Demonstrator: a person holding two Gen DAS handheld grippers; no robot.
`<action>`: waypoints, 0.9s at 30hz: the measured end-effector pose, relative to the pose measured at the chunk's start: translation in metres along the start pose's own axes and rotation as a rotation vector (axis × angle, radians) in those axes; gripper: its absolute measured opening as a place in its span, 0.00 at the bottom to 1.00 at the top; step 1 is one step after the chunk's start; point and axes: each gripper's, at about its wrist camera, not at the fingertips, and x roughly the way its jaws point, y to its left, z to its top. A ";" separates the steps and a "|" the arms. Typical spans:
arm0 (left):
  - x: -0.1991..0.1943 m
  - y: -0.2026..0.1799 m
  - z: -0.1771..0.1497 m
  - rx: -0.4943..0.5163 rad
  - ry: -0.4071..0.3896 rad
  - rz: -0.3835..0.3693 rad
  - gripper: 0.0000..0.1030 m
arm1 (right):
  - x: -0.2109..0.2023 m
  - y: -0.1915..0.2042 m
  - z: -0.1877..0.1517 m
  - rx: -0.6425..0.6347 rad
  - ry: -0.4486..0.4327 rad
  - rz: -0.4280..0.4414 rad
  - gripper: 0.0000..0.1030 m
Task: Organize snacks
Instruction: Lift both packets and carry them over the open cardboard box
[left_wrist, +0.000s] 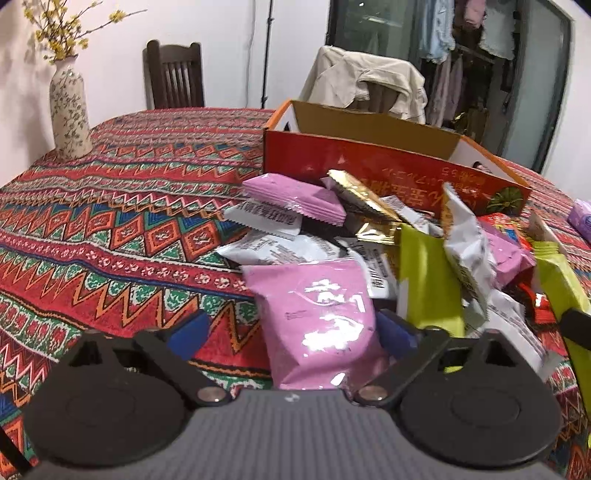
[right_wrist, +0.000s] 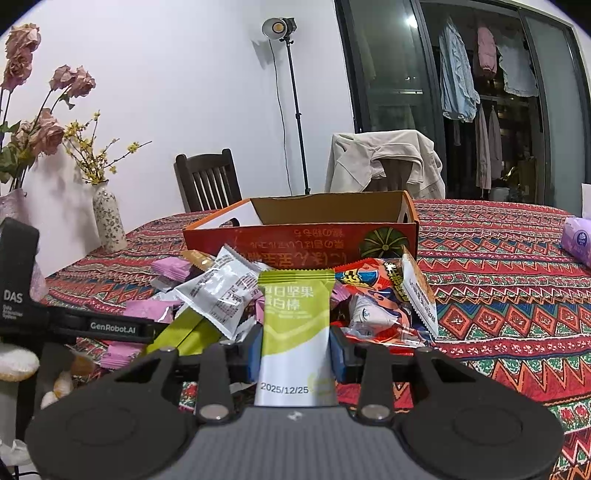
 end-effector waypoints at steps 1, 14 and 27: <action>-0.002 -0.003 -0.001 0.018 -0.006 -0.006 0.69 | 0.000 0.001 0.000 -0.001 0.000 0.000 0.35; -0.035 0.002 0.005 0.027 -0.099 -0.063 0.59 | -0.006 0.007 0.005 -0.016 -0.027 -0.002 0.35; -0.054 -0.005 0.063 0.058 -0.251 -0.097 0.59 | 0.004 0.007 0.064 -0.053 -0.163 -0.027 0.35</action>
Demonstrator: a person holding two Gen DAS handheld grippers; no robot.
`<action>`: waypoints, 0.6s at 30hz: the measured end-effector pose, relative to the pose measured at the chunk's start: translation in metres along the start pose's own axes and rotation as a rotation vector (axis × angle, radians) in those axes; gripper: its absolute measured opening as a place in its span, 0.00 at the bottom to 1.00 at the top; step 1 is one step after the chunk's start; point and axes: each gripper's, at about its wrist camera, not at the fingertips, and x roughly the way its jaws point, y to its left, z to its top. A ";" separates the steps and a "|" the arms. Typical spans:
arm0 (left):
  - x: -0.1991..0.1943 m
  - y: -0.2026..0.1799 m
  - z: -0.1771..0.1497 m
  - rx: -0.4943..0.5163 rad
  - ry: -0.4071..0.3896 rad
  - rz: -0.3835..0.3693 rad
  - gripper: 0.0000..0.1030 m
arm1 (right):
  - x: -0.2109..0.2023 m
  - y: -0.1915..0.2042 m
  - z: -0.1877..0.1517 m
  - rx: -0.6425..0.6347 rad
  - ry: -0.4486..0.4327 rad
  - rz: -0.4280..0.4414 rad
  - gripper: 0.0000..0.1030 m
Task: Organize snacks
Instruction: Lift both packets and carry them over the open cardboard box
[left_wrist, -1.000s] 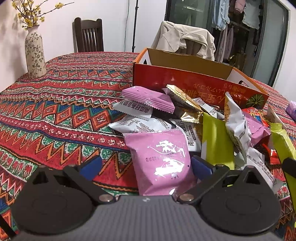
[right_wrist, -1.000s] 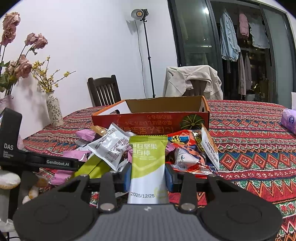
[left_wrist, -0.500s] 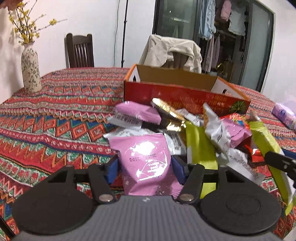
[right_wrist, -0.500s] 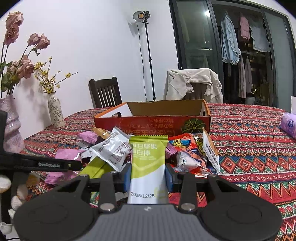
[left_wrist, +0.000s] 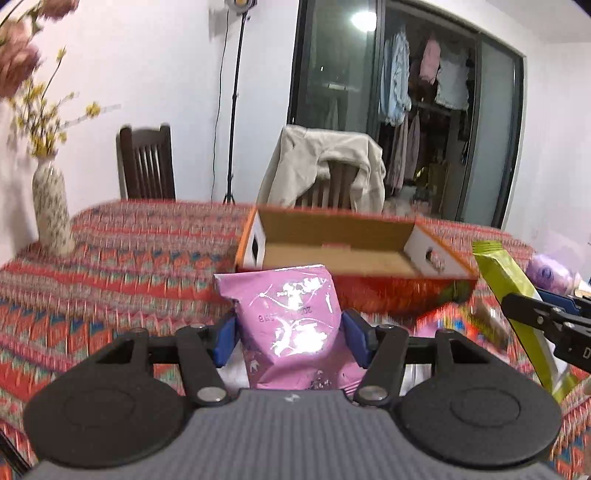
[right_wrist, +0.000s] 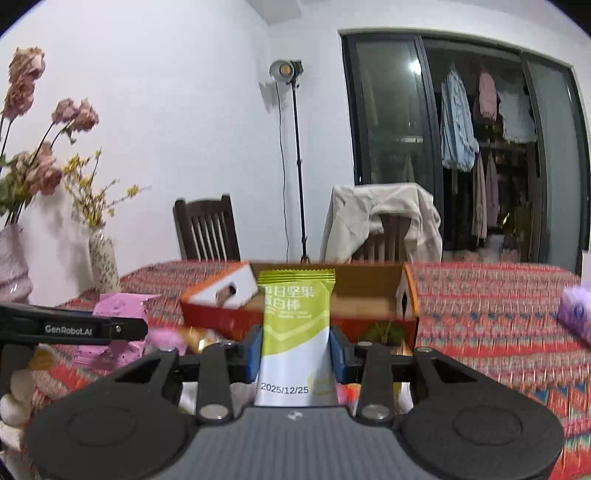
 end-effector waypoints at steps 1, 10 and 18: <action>0.002 -0.001 0.007 0.003 -0.015 -0.002 0.59 | 0.004 -0.001 0.008 -0.001 -0.011 -0.001 0.35; 0.043 -0.013 0.070 -0.018 -0.074 -0.018 0.59 | 0.059 -0.009 0.074 0.003 -0.048 -0.011 0.35; 0.098 -0.021 0.100 -0.047 -0.074 -0.010 0.59 | 0.131 -0.025 0.102 0.026 -0.013 -0.062 0.35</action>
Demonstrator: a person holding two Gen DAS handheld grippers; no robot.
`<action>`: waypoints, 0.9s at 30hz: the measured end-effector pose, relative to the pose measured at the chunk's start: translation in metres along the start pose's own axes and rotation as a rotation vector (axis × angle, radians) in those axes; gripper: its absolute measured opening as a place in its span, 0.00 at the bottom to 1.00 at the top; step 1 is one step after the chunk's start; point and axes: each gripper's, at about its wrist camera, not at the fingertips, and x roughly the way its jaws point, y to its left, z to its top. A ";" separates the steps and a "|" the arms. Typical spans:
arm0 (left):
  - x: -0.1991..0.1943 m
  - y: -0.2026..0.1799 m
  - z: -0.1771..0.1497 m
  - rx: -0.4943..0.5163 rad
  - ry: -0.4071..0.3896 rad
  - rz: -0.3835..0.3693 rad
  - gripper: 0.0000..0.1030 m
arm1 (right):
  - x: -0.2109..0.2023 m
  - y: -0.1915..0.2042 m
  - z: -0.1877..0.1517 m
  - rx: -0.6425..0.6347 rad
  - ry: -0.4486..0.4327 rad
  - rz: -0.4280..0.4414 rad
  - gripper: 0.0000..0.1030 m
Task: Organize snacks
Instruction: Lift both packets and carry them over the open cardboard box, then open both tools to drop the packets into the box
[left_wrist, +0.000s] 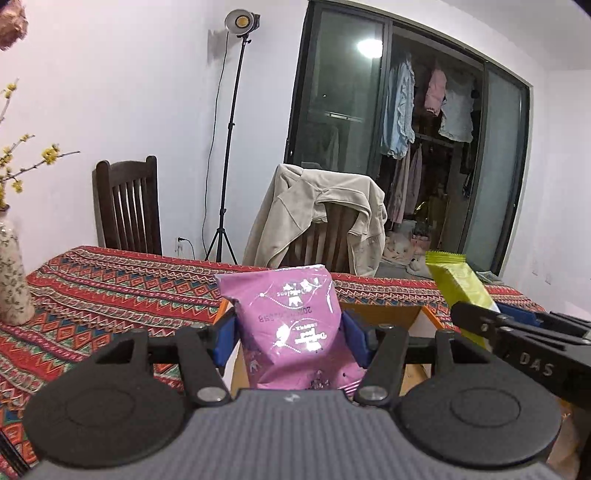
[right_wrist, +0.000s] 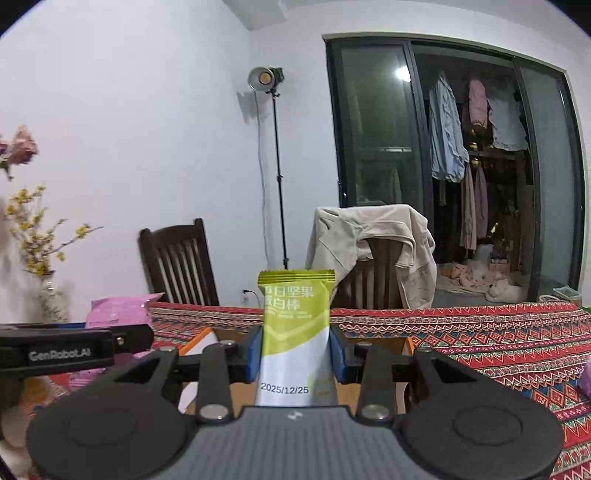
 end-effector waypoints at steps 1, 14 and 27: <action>0.007 0.000 0.002 -0.002 0.001 0.002 0.59 | 0.011 -0.003 0.002 0.007 0.008 -0.008 0.35; 0.104 0.021 -0.029 -0.019 0.099 0.046 0.59 | 0.101 -0.036 -0.034 0.103 0.118 -0.046 0.35; 0.091 0.023 -0.036 -0.044 0.033 0.070 1.00 | 0.096 -0.039 -0.046 0.128 0.134 -0.035 1.00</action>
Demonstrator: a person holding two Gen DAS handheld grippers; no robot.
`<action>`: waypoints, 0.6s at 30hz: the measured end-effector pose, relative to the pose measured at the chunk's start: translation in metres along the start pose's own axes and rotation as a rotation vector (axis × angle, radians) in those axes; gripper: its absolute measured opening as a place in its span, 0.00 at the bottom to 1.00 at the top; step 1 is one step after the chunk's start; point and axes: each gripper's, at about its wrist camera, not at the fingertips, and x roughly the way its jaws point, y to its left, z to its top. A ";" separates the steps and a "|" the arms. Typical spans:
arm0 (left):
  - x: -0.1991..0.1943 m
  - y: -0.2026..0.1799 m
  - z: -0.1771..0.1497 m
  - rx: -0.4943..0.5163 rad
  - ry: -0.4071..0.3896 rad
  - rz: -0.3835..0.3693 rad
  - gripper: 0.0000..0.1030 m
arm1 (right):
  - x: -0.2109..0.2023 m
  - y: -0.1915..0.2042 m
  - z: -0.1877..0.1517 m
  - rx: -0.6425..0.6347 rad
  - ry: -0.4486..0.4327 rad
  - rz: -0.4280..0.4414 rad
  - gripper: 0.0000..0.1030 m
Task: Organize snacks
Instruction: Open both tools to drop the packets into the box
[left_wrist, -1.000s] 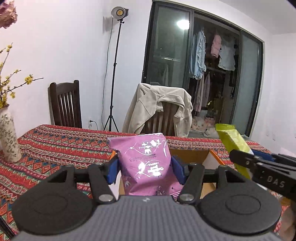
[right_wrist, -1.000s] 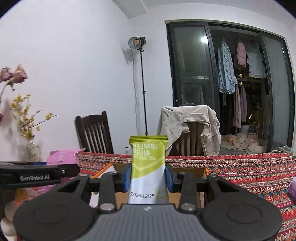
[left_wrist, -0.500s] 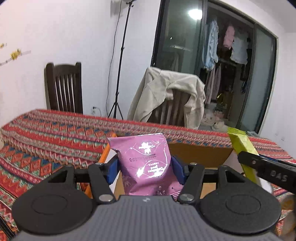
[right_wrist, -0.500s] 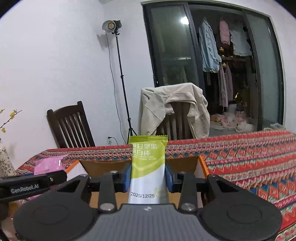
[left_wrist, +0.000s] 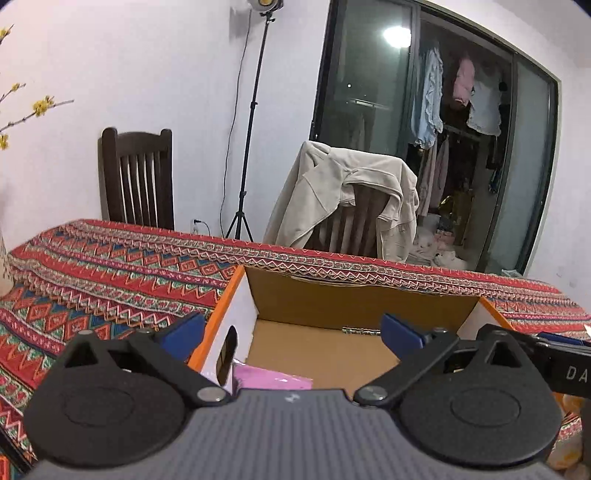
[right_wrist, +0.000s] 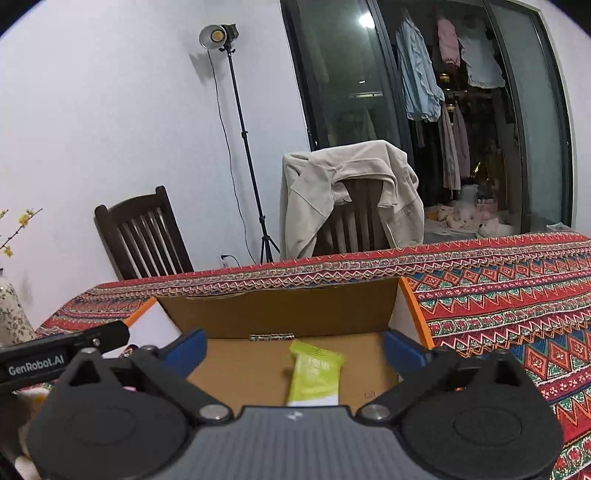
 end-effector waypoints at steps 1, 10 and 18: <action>0.001 0.000 0.000 -0.002 0.004 0.004 1.00 | -0.002 0.001 -0.001 -0.002 -0.004 0.000 1.00; -0.005 -0.003 0.007 0.014 0.005 0.007 1.00 | -0.010 0.004 0.001 -0.007 -0.022 -0.011 1.00; -0.033 -0.004 0.023 0.018 -0.026 -0.007 1.00 | -0.036 0.018 0.015 -0.060 -0.078 -0.007 1.00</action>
